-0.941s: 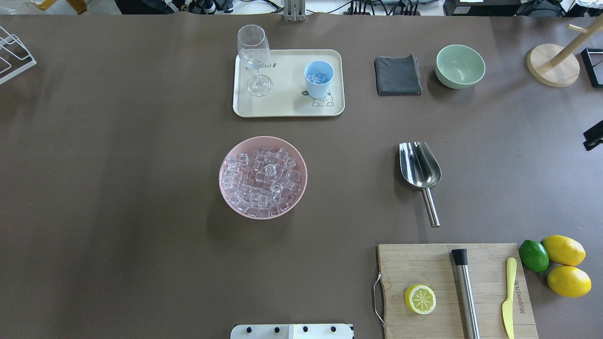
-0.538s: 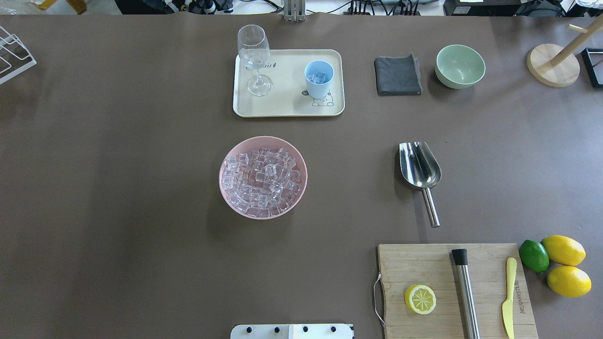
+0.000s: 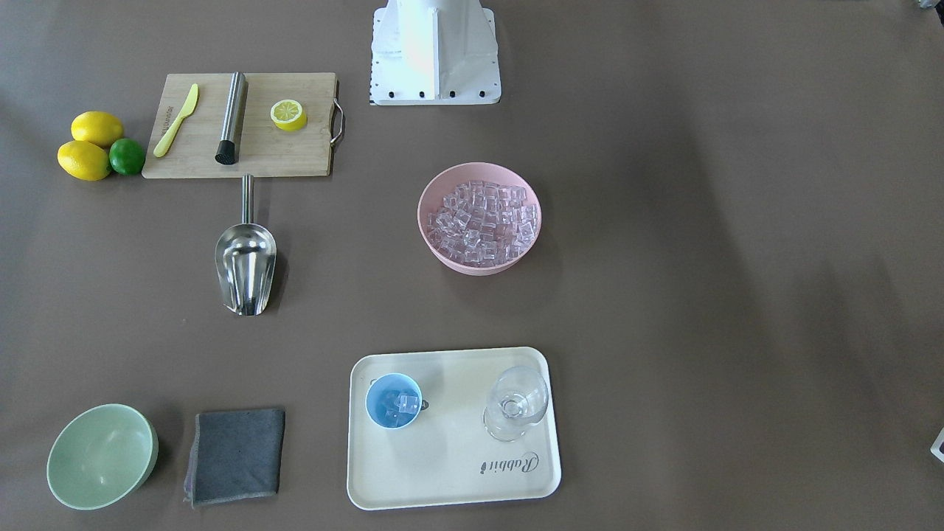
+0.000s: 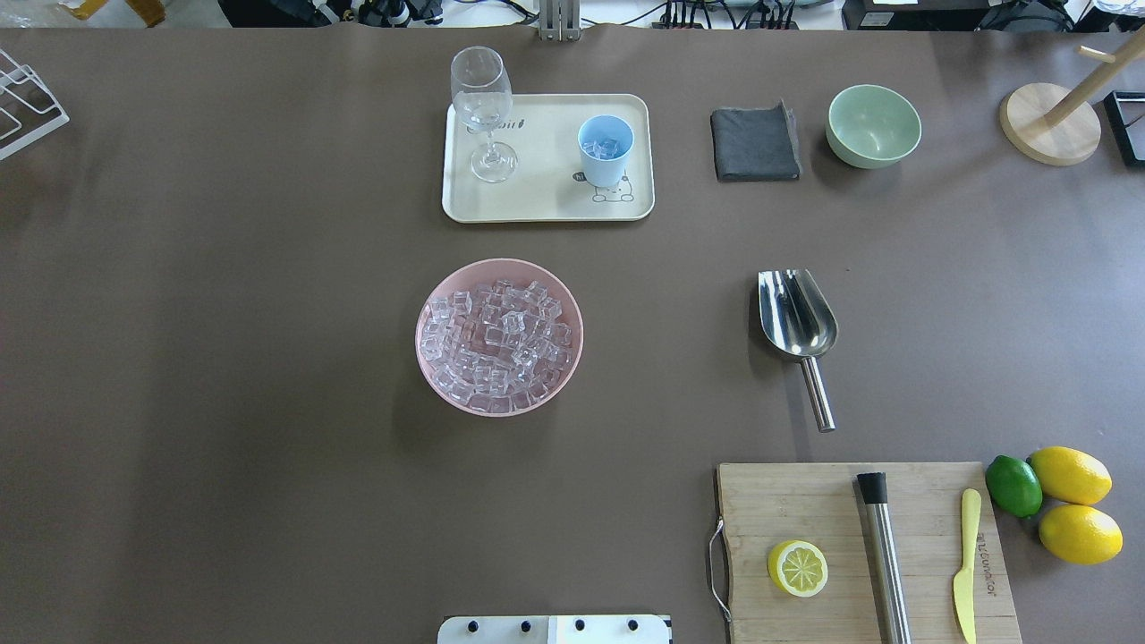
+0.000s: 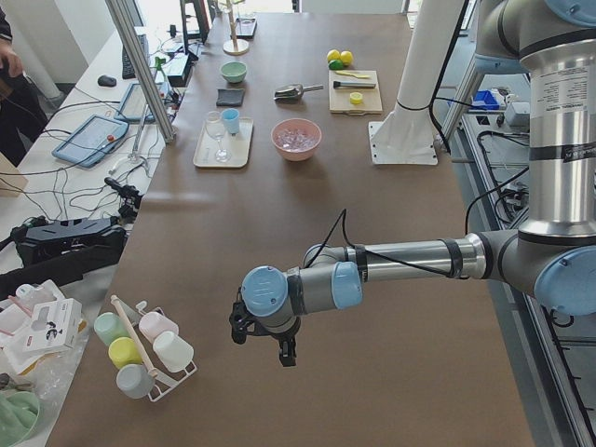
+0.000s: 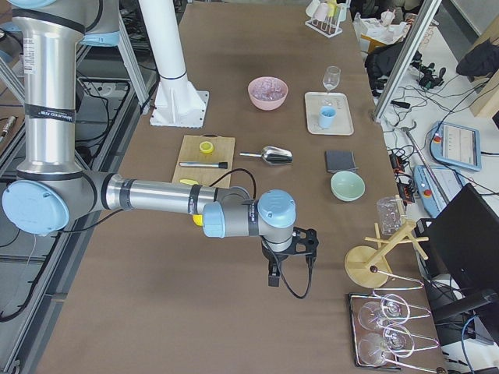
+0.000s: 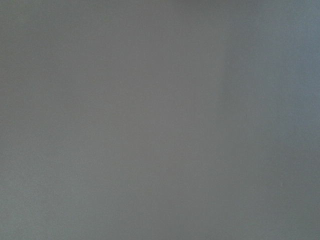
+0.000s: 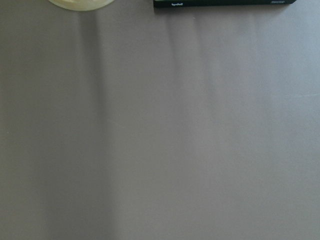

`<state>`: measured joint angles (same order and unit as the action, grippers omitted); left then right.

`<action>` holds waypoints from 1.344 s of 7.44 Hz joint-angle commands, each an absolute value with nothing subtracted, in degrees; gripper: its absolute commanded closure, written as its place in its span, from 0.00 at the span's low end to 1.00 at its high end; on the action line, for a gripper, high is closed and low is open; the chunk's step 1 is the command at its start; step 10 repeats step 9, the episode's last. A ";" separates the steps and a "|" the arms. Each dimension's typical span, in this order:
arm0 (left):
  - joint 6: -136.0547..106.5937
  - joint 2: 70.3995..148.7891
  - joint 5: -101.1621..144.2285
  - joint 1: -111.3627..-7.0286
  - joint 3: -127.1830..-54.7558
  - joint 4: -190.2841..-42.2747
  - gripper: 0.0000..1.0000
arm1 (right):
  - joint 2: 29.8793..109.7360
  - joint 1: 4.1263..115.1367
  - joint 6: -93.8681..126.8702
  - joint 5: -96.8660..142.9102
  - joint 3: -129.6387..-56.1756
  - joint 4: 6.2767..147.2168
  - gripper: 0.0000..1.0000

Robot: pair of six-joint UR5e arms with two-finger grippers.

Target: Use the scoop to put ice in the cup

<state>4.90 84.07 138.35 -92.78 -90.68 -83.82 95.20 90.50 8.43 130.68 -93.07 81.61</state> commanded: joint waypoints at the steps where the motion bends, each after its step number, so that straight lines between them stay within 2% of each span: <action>1: 5.36 83.58 138.69 -93.43 -91.48 -83.67 0.02 | 98.27 90.53 8.79 130.87 -99.85 81.82 0.00; 5: 5.01 83.94 138.60 -89.84 -92.81 -83.58 0.02 | 98.00 90.53 7.13 128.41 -101.33 83.83 0.00; 7: 5.36 81.23 138.52 -88.42 -97.18 -83.50 0.02 | 97.47 90.53 6.34 128.75 -103.97 86.66 0.00; 10: 5.62 80.95 138.60 -88.33 -98.70 -83.58 0.02 | 98.08 90.53 4.75 128.32 -104.94 86.84 0.00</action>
